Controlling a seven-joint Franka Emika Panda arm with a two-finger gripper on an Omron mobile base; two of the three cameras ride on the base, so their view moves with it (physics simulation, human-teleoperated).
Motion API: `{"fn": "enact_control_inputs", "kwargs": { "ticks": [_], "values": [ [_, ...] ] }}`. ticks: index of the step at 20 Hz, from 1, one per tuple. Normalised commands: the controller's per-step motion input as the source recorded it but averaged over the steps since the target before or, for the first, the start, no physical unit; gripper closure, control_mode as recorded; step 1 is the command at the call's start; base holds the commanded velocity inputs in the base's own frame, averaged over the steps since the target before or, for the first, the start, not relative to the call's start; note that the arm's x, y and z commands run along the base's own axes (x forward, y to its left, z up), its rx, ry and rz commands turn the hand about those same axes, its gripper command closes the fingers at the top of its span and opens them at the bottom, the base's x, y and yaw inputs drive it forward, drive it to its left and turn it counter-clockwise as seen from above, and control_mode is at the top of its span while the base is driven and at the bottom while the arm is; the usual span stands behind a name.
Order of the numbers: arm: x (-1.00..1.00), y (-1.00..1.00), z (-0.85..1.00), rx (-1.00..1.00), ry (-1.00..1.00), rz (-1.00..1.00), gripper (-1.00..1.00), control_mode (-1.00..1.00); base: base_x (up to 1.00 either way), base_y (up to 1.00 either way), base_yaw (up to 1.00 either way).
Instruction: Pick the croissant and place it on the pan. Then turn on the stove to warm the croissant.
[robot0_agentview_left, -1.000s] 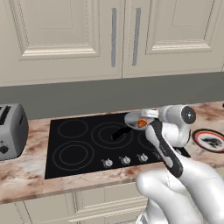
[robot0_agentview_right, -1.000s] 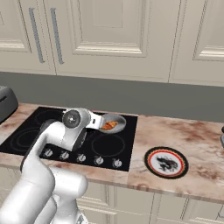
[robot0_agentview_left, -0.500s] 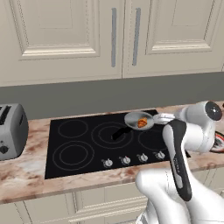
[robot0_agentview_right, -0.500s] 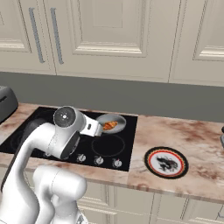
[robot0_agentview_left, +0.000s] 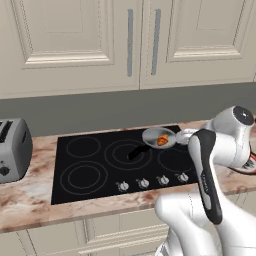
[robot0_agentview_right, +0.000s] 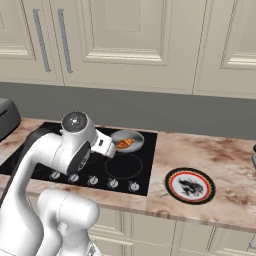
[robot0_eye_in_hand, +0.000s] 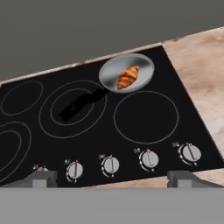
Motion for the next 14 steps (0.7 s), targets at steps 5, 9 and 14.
{"fn": "enact_control_inputs", "kwargs": {
  "ticks": [5,9,14],
  "values": [
    [0.0,0.0,-0.08,0.0,0.0,0.0,-1.0,-1.0,0.0,0.0,0.0],
    [0.0,0.0,-0.69,-0.05,0.1,0.0,-1.0,-1.0,0.0,0.0,0.0],
    [0.0,0.0,-0.74,-0.08,0.09,0.0,-1.0,-1.0,0.0,0.0,0.0]
  ]
}}
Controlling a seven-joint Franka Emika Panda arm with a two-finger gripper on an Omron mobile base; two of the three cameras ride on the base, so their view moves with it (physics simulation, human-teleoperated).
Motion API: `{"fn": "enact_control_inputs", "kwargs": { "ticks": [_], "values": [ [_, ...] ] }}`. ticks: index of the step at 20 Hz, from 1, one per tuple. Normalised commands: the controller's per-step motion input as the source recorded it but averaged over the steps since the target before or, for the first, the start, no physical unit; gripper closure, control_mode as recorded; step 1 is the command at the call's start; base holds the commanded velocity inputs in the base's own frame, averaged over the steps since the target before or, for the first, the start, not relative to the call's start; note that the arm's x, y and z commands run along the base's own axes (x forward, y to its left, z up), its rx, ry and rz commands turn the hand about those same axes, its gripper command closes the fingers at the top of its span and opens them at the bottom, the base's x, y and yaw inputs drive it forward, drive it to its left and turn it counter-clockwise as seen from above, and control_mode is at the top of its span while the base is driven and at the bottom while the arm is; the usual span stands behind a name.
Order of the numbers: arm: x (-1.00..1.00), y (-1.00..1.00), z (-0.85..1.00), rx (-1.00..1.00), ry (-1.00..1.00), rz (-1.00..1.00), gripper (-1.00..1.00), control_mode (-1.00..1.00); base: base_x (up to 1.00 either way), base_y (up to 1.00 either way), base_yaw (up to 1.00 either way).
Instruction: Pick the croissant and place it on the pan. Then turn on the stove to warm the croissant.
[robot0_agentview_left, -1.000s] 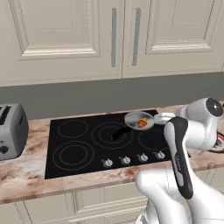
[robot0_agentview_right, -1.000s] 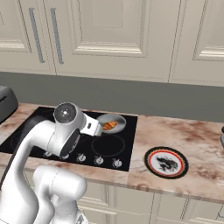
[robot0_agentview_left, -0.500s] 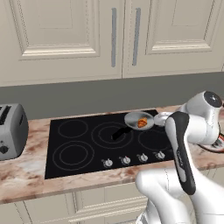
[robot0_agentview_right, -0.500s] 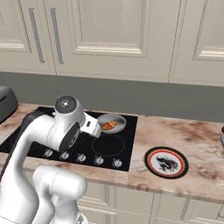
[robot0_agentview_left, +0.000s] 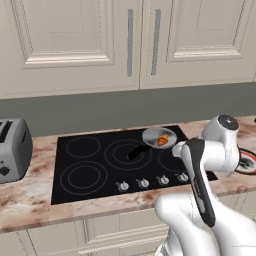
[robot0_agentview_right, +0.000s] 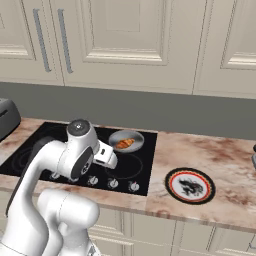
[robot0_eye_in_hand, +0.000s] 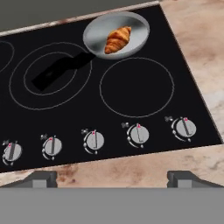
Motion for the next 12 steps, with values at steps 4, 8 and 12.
{"fn": "enact_control_inputs", "kwargs": {
  "ticks": [4,8,12],
  "values": [
    [0.0,0.0,-0.11,0.0,0.0,0.0,-1.0,-1.0,0.0,0.0,0.0],
    [0.01,0.0,-0.27,0.0,0.02,0.0,-1.0,-1.0,0.0,0.0,0.0],
    [0.0,-0.06,-0.39,-0.02,0.05,0.0,-1.0,-1.0,0.0,0.0,0.0]
  ]
}}
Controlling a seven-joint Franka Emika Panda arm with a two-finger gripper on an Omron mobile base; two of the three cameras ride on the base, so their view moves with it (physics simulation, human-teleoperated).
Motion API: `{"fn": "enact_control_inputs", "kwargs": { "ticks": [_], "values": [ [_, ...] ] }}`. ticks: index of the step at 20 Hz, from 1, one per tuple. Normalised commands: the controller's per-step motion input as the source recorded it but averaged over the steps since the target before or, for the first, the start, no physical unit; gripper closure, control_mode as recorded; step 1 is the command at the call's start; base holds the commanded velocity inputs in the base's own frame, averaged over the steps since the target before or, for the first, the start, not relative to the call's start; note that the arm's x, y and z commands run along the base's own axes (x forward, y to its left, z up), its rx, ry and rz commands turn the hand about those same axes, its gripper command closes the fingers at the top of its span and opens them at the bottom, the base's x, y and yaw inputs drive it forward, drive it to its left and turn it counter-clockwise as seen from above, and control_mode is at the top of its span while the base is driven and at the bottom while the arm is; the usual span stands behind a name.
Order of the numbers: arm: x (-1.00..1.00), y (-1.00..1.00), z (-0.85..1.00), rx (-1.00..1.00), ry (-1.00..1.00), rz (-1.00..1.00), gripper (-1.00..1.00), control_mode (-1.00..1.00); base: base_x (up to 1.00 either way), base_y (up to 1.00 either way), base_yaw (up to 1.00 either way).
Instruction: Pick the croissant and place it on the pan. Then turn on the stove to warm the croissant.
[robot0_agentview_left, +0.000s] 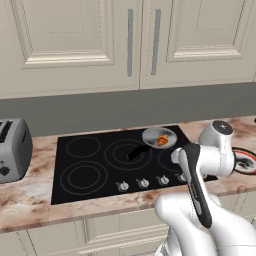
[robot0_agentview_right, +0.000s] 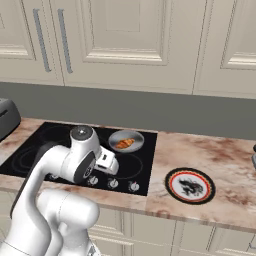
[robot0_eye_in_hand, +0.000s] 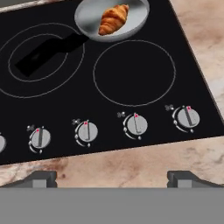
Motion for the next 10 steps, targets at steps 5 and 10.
{"fn": "enact_control_inputs", "kwargs": {
  "ticks": [5,10],
  "values": [
    [0.1,-0.21,-0.29,-0.01,0.02,0.0,-1.0,-1.0,0.0,0.0,0.0],
    [0.07,-0.15,-0.36,0.0,0.04,0.0,-1.0,-1.0,0.0,0.0,0.0]
  ]
}}
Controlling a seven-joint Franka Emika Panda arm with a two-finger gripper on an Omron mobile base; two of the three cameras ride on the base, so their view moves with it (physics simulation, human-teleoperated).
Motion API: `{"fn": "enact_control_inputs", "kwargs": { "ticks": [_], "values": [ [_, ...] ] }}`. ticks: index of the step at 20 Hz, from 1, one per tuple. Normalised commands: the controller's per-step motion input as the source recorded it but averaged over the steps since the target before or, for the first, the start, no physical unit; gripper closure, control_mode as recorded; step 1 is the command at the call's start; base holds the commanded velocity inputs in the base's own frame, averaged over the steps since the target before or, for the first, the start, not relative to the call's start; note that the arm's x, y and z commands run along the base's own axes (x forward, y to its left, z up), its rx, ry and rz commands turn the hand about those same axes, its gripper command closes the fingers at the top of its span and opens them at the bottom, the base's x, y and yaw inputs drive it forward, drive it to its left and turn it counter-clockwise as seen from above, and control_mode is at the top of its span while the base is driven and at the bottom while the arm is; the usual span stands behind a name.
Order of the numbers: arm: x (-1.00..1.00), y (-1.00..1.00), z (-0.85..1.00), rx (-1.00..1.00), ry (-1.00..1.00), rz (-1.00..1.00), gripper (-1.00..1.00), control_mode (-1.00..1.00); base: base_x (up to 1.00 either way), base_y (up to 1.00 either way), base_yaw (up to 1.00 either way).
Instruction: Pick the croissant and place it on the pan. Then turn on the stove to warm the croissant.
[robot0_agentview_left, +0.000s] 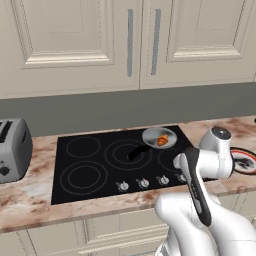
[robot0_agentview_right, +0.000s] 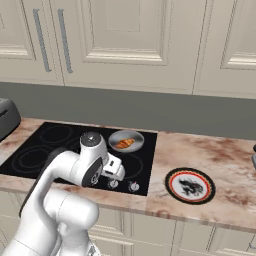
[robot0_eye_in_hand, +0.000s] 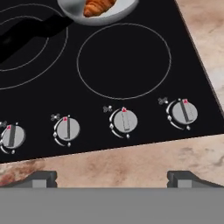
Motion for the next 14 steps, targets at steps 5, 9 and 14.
{"fn": "enact_control_inputs", "kwargs": {
  "ticks": [5,9,14],
  "values": [
    [0.0,0.0,-0.09,0.0,0.04,0.0,-1.0,-1.0,0.0,0.0,0.0],
    [0.15,0.0,-0.12,0.0,0.05,0.0,-1.0,-1.0,0.0,0.0,0.0],
    [0.4,-0.05,-0.08,0.0,0.03,0.01,-1.0,-1.0,0.0,0.0,0.0]
  ]
}}
